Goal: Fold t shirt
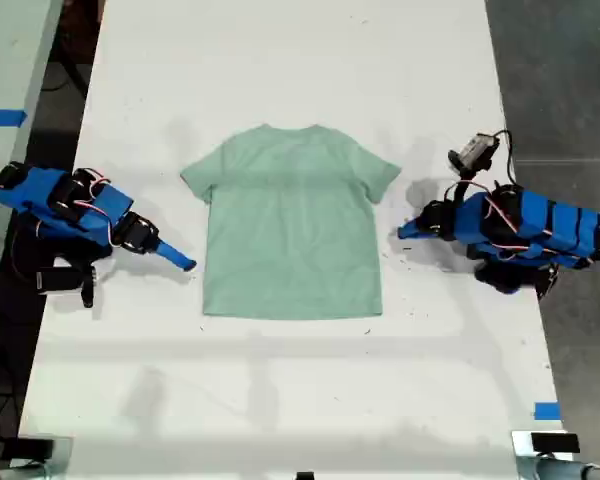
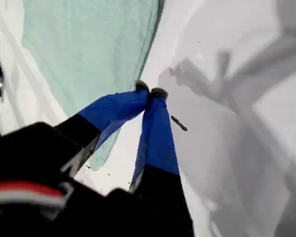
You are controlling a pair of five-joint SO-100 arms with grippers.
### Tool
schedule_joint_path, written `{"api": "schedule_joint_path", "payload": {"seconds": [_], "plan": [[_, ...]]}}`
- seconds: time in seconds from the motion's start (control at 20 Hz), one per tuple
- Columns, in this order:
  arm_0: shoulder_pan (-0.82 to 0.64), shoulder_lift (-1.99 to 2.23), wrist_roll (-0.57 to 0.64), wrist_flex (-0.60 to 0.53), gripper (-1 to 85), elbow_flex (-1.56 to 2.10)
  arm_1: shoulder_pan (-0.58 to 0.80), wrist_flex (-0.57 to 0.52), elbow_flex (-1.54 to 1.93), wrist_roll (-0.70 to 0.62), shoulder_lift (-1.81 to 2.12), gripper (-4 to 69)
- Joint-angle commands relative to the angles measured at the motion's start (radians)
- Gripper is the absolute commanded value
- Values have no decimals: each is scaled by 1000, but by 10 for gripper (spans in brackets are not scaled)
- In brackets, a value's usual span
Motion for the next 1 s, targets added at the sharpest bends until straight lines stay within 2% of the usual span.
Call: {"api": "schedule_joint_path", "payload": {"seconds": [0.0, 0.05, 0.2, 0.35, 0.6, 0.7, 0.8, 0.85, 0.95], "plan": [[-3, 6, 5, -17, 147, 9, -17, 6, 57, 37, 11, 14], [-3, 6, 5, -17, 147, 9, -12, -29, 48, -21, 11, 14], [-3, 6, 5, -17, 147, 9, 0, 35, -138, -83, -29, 10], [-3, 6, 5, -17, 147, 9, 160, 38, -538, -244, -414, 35], [-3, 6, 5, -17, 147, 9, 443, 120, -1147, -488, -1152, 80], [-3, 6, 5, -17, 147, 9, 517, 9, -1195, -733, -1296, 113], [-3, 6, 5, -17, 147, 9, 580, -11, -1210, -805, -1414, 147], [-3, 6, 5, -17, 147, 9, 611, -17, -1207, -813, -1462, 186], [-3, 6, 5, -17, 147, 9, 666, -61, -1183, -825, -1554, 215]]}}
